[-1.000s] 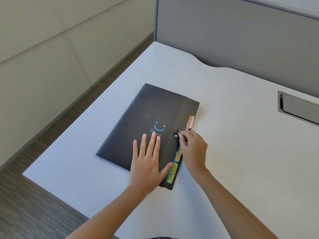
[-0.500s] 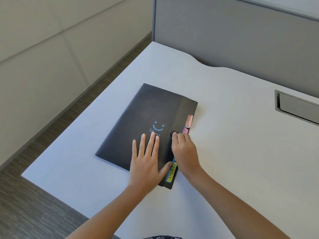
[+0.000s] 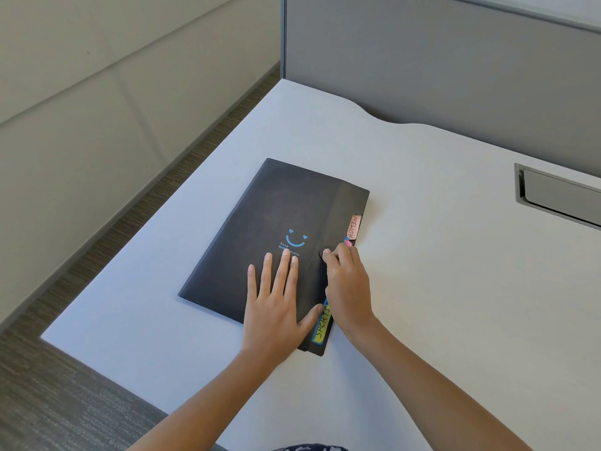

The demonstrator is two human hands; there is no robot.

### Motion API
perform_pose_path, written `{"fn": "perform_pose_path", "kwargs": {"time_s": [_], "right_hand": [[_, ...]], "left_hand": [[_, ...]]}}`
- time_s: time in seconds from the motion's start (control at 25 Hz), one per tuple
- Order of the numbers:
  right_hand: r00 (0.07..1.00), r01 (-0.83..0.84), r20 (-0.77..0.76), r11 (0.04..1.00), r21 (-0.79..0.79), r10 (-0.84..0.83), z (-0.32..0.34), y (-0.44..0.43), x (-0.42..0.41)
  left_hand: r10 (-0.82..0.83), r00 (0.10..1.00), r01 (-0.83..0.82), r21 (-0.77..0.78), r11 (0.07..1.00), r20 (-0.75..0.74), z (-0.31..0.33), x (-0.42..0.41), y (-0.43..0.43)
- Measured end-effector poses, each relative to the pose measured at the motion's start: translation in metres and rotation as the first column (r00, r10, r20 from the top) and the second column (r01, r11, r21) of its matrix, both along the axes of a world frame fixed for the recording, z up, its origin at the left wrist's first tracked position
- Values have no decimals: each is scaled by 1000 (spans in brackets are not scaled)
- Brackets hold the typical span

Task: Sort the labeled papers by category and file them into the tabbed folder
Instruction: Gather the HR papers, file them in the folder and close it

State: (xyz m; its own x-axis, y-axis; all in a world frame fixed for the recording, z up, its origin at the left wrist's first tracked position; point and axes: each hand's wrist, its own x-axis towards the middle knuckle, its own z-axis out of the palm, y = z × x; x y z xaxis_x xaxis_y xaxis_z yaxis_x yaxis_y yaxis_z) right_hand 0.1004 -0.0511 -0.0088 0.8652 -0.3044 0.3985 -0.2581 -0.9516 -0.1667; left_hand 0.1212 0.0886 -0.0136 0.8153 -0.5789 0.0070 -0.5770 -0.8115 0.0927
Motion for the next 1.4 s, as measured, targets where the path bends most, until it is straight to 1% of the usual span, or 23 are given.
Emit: {"fn": "perform_pose_path", "kwargs": {"time_s": [0.08, 0.24, 0.32, 0.44, 0.6, 0.72, 0.88, 0.96, 1.12, 1.2, 1.28, 1.4], "right_hand": [[1000, 0, -3, 999, 47, 0, 3, 1, 0], [999, -5, -46, 999, 44, 7, 14, 0, 5], [996, 0, -91, 1000, 23, 3, 21, 2, 8], [981, 1, -194, 999, -48, -11, 25, 10, 6], [984, 50, -172, 999, -5, -50, 25, 11, 4], [974, 93, -209, 995, 23, -86, 25, 8, 8], [958, -7, -285, 998, -59, -10, 17, 3, 0], [954, -30, -299, 997, -71, 8, 15, 2, -2], [946, -30, -323, 999, -31, 19, 19, 6, -1], [959, -19, -282, 1000, -2, 18, 23, 2, 0], [962, 18, -271, 993, 117, 15, 27, -4, 1], [977, 62, -212, 981, 186, -21, 20, -8, 1]], "left_hand": [[0, 1000, 0, 2, 1000, 2, -1, 0, 0], [-1, 1000, 1, 2, 1000, 8, 0, 0, 0], [-1, 1000, 1, 1, 1000, 5, 0, 0, 0], [-1, 1000, 1, -4, 1000, -1, -1, 1, 0], [-4, 1000, 4, -1, 1000, 3, -2, 1, 0], [-2, 1000, 2, -7, 1000, 10, -2, 1, 0], [-1, 1000, 1, -13, 1000, 9, -1, 1, 0], [-3, 1000, 3, -10, 1000, 8, -1, 1, 0], [-4, 1000, 4, -9, 1000, 12, -1, 0, 1], [-10, 1000, 10, -4, 1000, 10, -1, 1, 1], [-14, 1000, 14, -1, 1000, 11, -2, 1, 1], [-11, 1000, 11, 5, 1000, 7, -3, 1, 1]]}}
